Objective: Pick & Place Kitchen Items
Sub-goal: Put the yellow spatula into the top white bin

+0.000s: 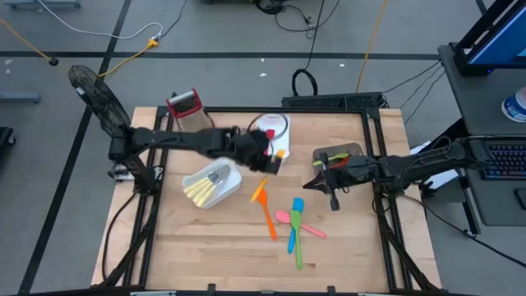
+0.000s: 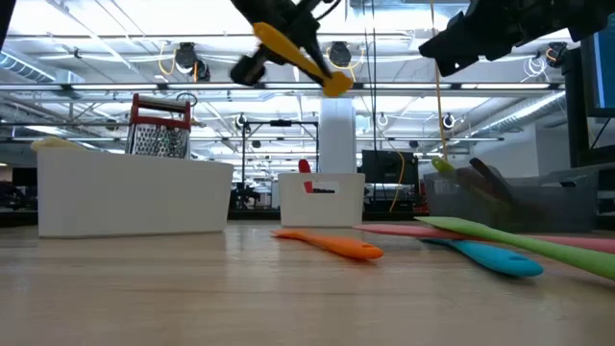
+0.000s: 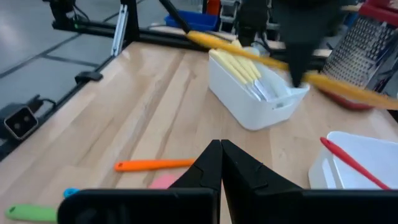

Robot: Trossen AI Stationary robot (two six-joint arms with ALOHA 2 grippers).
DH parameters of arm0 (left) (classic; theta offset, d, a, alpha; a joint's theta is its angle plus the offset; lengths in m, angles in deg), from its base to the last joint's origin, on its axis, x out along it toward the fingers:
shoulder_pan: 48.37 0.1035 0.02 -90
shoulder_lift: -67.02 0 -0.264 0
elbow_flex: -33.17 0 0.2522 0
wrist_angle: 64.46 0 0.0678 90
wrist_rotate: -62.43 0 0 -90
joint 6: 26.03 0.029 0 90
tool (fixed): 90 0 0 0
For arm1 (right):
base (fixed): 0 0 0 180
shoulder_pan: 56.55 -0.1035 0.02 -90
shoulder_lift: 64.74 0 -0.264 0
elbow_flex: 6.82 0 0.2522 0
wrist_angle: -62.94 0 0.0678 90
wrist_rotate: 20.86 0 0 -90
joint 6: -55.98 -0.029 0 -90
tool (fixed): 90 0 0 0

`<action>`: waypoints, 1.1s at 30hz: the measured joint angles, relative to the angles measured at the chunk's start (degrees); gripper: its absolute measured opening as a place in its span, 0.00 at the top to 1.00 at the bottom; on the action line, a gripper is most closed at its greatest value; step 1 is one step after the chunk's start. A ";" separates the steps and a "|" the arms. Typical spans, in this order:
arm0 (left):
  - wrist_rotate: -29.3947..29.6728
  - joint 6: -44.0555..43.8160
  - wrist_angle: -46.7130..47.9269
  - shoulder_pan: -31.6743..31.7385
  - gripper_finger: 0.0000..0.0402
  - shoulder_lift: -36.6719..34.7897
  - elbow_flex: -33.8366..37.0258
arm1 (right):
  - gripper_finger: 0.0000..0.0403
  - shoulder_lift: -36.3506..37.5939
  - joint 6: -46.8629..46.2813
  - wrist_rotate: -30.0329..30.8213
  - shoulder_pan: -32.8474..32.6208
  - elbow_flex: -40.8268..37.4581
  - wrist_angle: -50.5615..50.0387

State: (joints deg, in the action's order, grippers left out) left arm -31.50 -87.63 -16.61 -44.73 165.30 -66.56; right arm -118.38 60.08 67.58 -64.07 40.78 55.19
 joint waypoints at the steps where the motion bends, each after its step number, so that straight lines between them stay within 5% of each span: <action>1: -2.38 0.21 -1.34 1.66 0.97 0.02 0.00 | 1.00 0.00 0.04 0.04 0.08 0.00 -0.32; 6: -9.42 0.04 -4.09 9.55 0.97 1.06 -0.02 | 1.00 -0.02 -0.07 0.04 0.92 0.00 -1.32; 12: -11.07 -0.45 -4.23 16.73 0.97 1.44 -0.07 | 1.00 -0.02 -0.13 0.04 1.97 0.00 -1.62; 33: -17.55 -7.82 -11.62 24.82 0.96 15.30 -0.04 | 1.00 -0.02 -0.11 0.02 4.97 0.00 -3.52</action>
State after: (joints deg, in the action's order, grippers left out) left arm -49.04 -95.45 -28.23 -19.91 180.60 -66.61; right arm -118.41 59.97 67.60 -59.10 40.78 51.67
